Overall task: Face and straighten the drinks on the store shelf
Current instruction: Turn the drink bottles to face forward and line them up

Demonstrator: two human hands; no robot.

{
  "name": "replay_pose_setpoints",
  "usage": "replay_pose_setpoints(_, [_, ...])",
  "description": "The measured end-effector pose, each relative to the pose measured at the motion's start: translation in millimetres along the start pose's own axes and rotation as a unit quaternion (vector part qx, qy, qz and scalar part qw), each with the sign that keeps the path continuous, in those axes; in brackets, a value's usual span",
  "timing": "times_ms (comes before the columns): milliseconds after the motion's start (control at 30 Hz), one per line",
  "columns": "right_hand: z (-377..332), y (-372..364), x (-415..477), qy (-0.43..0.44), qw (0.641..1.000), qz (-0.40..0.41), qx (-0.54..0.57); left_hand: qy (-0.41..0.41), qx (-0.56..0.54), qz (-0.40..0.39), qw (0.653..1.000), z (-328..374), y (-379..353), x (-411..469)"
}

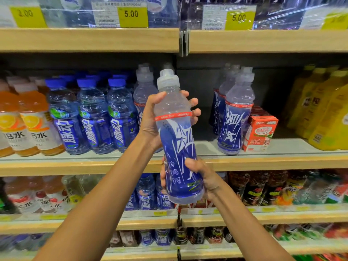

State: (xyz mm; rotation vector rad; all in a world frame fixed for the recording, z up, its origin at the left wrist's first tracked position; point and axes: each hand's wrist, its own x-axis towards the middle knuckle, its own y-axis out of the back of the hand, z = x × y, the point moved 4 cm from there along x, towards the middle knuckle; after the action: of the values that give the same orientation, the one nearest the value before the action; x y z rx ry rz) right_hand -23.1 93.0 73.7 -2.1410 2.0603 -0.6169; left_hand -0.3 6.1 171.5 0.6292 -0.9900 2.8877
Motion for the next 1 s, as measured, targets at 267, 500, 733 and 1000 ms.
replay_pose_setpoints(267, [-17.8,23.0,-12.8,0.081,0.937,0.255,-0.223,-0.089,0.388,0.31,0.863,15.7,13.3,-15.7])
replay_pose_setpoints(500, [-23.5,19.9,-12.1,0.155,0.798,0.391,-0.431,-0.166,0.434,0.355,0.811,-3.5,-12.5,-5.6])
replay_pose_setpoints(733, [-25.1,18.9,-12.9,0.173,0.845,0.32,-0.391,-0.194,0.317,0.392,0.842,0.9,-10.8,2.2])
replay_pose_setpoints(1000, [-14.2,24.0,-8.9,-0.022,0.998,0.047,0.034,-0.02,0.114,0.162,0.98,9.8,-3.0,9.4])
